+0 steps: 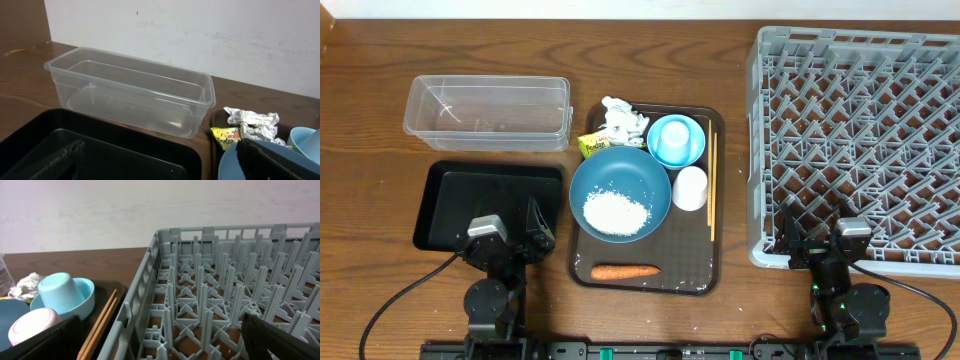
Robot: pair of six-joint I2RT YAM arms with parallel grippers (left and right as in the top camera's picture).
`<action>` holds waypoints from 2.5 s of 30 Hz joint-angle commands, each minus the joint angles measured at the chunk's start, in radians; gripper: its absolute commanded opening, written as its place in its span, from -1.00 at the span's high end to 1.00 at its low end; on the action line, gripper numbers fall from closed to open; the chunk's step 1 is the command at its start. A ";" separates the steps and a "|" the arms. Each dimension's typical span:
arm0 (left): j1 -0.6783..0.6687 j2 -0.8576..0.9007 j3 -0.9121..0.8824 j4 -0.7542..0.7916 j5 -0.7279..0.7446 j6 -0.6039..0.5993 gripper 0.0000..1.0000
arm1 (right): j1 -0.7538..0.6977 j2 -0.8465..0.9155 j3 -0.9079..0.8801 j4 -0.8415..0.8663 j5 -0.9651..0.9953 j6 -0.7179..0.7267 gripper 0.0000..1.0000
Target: Sort waste into correct bins and load items into the dishwasher rack
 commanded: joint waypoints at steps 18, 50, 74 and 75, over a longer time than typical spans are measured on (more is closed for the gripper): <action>-0.005 -0.006 -0.029 -0.022 -0.002 0.009 -0.94 | -0.019 -0.003 -0.002 -0.003 0.011 -0.013 -0.98; -0.005 -0.003 -0.008 0.197 0.486 -0.523 -0.94 | -0.019 -0.003 -0.002 -0.003 0.010 -0.013 -0.98; -0.090 0.891 0.856 -0.637 0.485 -0.177 -0.94 | -0.019 -0.003 -0.002 -0.003 0.010 -0.013 -0.99; -0.114 0.921 0.879 -0.654 0.460 -0.177 -0.94 | -0.019 -0.003 -0.002 -0.003 0.011 -0.013 -0.98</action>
